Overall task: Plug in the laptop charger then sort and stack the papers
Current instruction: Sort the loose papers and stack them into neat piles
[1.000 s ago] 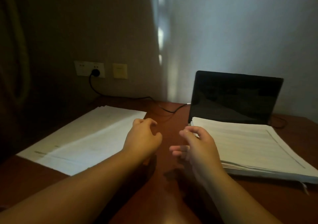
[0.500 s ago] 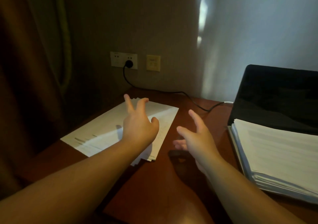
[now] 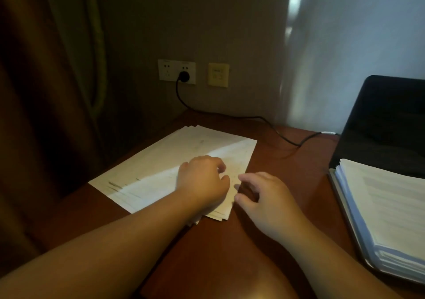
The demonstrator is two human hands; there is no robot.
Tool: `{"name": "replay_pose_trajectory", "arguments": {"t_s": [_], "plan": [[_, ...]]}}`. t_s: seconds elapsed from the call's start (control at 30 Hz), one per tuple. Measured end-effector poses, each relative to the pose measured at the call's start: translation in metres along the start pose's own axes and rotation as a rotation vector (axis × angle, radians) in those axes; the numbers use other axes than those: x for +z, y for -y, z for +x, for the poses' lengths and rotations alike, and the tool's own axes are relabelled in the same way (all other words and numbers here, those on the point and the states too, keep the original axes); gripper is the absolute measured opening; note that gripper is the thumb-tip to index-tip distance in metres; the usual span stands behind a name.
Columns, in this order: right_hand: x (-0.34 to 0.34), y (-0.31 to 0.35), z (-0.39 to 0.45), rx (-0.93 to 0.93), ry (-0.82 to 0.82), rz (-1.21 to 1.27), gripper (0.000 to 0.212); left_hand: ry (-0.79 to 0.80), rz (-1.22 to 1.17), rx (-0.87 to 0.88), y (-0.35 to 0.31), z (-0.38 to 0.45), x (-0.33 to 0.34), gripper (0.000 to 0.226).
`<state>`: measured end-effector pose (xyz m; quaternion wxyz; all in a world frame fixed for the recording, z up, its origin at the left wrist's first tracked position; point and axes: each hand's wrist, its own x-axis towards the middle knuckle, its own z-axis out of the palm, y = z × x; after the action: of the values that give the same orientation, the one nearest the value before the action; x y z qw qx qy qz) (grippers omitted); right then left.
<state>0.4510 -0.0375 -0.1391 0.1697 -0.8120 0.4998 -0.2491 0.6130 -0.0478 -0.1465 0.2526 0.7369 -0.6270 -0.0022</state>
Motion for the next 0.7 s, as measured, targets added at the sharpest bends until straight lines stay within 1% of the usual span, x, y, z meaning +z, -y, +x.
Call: {"name": "replay_pose_trajectory", "arguments": {"t_s": [0.07,0.13,0.27,0.37,0.6,0.7], "plan": [[0.001,0.002,0.001,-0.002,0.080,-0.065,0.052,0.021,-0.023,-0.006,-0.004,0.001,0.002,0.031],[-0.001,0.002,0.003,0.006,0.120,-0.063,0.051,0.038,-0.063,-0.023,-0.008,0.001,0.004,0.031],[0.001,-0.002,0.006,-0.007,0.142,-0.100,0.036,0.053,-0.312,-0.094,-0.005,0.000,0.000,0.030],[0.005,-0.002,0.007,-0.009,0.123,-0.087,0.029,0.095,-0.391,-0.085,0.000,0.000,-0.004,0.030],[0.011,-0.004,0.009,0.006,0.024,-0.019,0.017,0.202,-0.313,0.036,0.001,-0.006,-0.014,0.031],[0.013,-0.004,0.010,0.007,-0.035,-0.012,0.009,0.274,-0.351,0.101,0.002,-0.006,-0.020,0.035]]}}
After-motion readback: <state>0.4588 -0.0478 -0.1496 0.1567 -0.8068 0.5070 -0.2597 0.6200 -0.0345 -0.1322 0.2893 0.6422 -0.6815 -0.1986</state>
